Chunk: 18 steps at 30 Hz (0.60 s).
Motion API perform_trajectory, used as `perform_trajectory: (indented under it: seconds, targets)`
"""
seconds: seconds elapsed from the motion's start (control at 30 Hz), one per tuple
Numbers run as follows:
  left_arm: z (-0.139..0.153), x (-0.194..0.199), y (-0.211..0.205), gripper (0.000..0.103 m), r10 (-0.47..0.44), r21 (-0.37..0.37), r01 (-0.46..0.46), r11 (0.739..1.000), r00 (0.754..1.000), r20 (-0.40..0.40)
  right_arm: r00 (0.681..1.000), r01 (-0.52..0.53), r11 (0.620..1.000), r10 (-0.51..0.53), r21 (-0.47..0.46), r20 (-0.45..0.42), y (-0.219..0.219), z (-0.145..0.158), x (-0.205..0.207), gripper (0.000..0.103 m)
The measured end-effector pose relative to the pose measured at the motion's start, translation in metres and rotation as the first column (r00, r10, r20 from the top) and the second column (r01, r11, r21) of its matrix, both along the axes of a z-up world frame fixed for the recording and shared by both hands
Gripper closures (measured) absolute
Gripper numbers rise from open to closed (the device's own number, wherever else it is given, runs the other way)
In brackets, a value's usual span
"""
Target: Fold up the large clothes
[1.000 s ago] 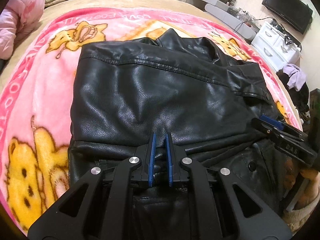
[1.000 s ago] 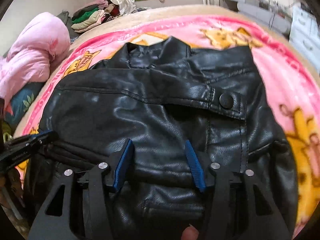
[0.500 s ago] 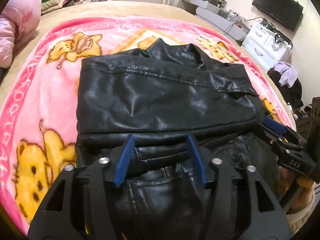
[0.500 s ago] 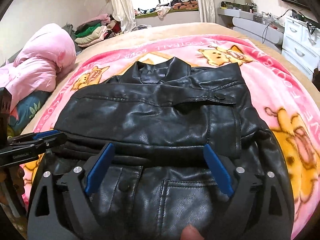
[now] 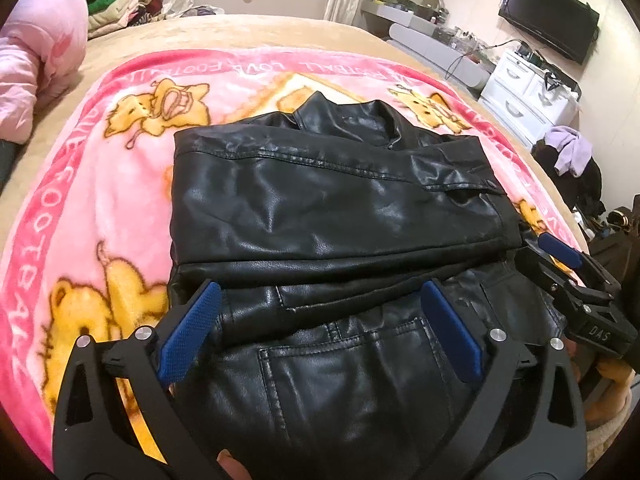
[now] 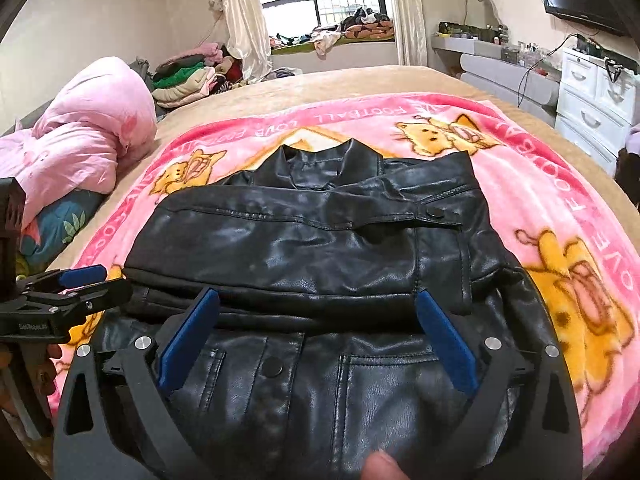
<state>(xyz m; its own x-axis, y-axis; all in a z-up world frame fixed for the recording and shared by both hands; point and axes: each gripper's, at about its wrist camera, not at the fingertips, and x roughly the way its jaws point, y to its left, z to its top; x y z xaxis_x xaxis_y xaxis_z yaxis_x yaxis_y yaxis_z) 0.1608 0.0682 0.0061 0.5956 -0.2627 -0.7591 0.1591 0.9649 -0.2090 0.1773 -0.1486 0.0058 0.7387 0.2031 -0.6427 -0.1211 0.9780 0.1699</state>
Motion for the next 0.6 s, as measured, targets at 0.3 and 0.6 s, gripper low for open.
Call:
perform_trajectory:
  seconds: [0.3,0.6]
  targets:
    - [0.011,-0.015,-0.003,0.009,-0.002,-0.004,0.002,1.0,1.0,0.022,1.0,0.004,1.0,-0.004,-0.003,0.017,0.0,0.011,-0.017,0.005]
    - [0.036,-0.038,-0.007,0.009,0.011,-0.018,-0.009,1.0,0.995,0.097,0.999,-0.008,1.0,0.008,-0.007,0.043,-0.001,0.025,-0.038,0.005]
